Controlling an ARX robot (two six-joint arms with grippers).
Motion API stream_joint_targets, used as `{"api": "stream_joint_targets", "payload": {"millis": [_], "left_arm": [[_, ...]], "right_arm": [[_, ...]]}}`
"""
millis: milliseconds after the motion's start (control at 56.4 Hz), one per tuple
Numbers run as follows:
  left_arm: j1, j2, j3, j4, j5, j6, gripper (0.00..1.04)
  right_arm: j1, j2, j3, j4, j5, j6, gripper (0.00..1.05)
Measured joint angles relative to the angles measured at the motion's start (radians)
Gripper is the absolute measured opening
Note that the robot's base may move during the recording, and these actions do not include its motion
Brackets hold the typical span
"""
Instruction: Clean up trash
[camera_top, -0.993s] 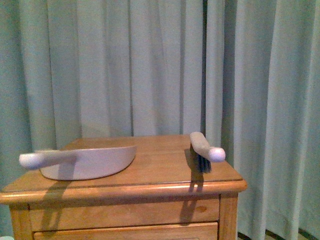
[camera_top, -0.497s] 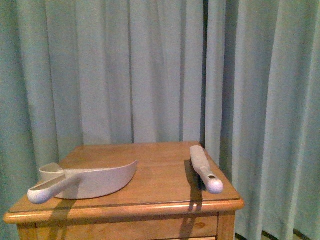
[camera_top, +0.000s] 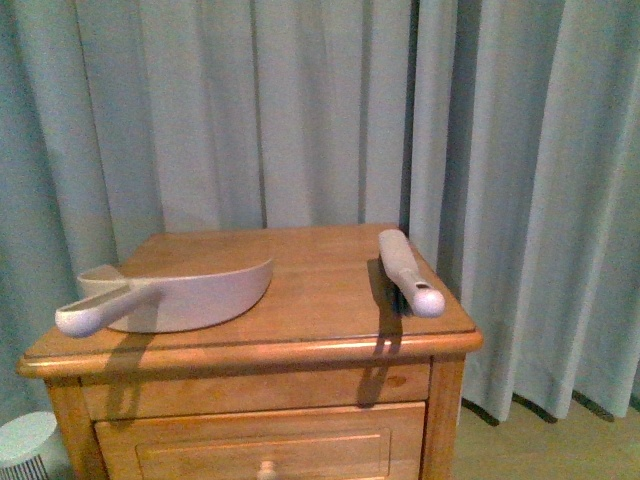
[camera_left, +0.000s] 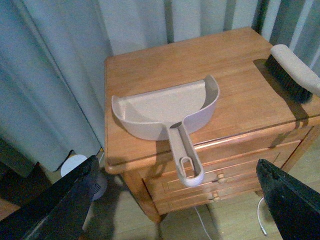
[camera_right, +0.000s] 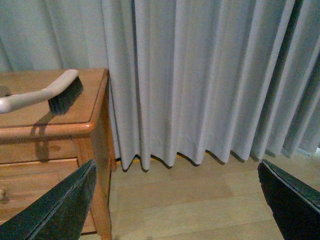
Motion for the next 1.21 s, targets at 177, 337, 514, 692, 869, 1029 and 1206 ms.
{"api": "stream_joint_targets", "payload": {"millis": [177, 337, 514, 692, 869, 1029, 1206], "left_arm": [[-0.093, 0.195, 0.197, -0.096, -0.048, 0.071, 0.97], [-0.109, 0.346, 0.303, -0.161, -0.076, 0.123, 0.97], [-0.057, 0.509, 0.4, -0.213, -0.112, 0.181, 0.97], [-0.022, 0.604, 0.451, -0.253, -0.135, 0.184, 0.97], [-0.037, 0.65, 0.48, -0.275, -0.14, 0.18, 0.97], [-0.055, 0.694, 0.507, -0.274, -0.142, 0.167, 0.97], [-0.055, 0.737, 0.508, -0.253, -0.146, 0.165, 0.97]], "right_arm": [[0.0, 0.0, 0.0, 0.0, 0.0, 0.0, 0.97], [0.0, 0.0, 0.0, 0.0, 0.0, 0.0, 0.97], [0.0, 0.0, 0.0, 0.0, 0.0, 0.0, 0.97], [0.0, 0.0, 0.0, 0.0, 0.0, 0.0, 0.97], [0.0, 0.0, 0.0, 0.0, 0.0, 0.0, 0.97], [0.0, 0.0, 0.0, 0.0, 0.0, 0.0, 0.97], [0.0, 0.0, 0.0, 0.0, 0.0, 0.0, 0.97]]}}
